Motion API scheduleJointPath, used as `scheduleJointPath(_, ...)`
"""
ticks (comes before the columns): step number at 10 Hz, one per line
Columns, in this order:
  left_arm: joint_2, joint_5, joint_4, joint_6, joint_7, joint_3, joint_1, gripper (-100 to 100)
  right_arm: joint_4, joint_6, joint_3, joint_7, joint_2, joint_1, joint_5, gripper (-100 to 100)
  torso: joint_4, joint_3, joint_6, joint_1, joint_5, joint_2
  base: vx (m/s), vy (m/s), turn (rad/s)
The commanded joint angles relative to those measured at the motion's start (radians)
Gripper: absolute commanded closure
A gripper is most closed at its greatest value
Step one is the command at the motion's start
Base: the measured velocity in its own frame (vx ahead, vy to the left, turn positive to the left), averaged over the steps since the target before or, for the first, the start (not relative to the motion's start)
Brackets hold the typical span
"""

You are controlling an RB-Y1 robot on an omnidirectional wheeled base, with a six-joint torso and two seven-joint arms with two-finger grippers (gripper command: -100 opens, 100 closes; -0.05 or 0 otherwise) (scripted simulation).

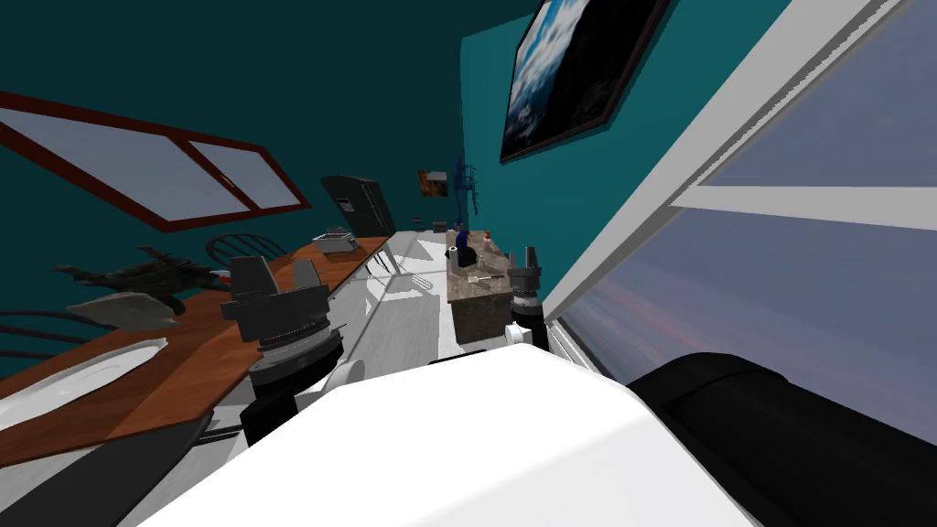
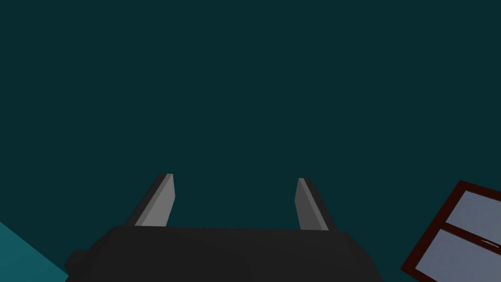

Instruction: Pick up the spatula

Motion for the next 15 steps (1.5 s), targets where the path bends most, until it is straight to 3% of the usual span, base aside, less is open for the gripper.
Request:
scheduleJointPath(1,0.0,0.0,0.0,0.0,0.0,0.0,0.0,0,0.001,0.008,0.009,0.004,-0.05,0.008,0.009,-100,0.0,0.0,0.0,0.0,0.0,0.0,-0.034,0.025,-0.004)
scheduleJointPath(6,0.0,0.0,0.0,0.0,0.0,0.0,0.0,0,0.015,0.036,0.032,0.019,-0.169,0.043,0.039,-100,0.001,0.003,0.0,0.005,0.001,0.006,-0.076,0.061,0.005)
scheduleJointPath(10,0.0,0.0,0.0,0.0,0.0,0.0,0.0,0,0.059,0.071,0.047,0.046,-0.282,0.106,0.082,-100,0.001,0.003,0.0,0.005,0.001,0.005,-0.073,0.075,0.048)
scheduleJointPath(11,0.0,0.0,0.0,0.0,0.0,0.0,0.0,0,0.059,0.071,0.047,0.046,-0.288,0.106,0.082,-100,0.001,0.003,0.0,0.004,0.001,0.005,-0.049,0.055,0.028)
scheduleJointPath(13,0.0,0.0,0.0,0.0,0.0,0.0,0.0,0,0.105,0.093,0.05,0.071,-0.363,0.16,0.117,-100,0.001,0.002,0.0,0.004,0.001,0.004,-0.054,0.088,0.128)
scheduleJointPath(14,0.0,0.0,0.0,0.0,0.0,0.0,0.0,0,0.105,0.093,0.05,0.071,-0.367,0.16,0.117,-100,0.001,0.002,0.0,0.006,0.001,0.004,-0.035,0.079,0.042)
scheduleJointPath(15,0.0,0.0,0.0,0.0,0.0,0.0,0.0,0,0.132,0.103,0.048,0.086,-0.406,0.189,0.135,-100,0.001,0.002,0.0,0.005,0.001,0.003,-0.014,0.079,0.157)
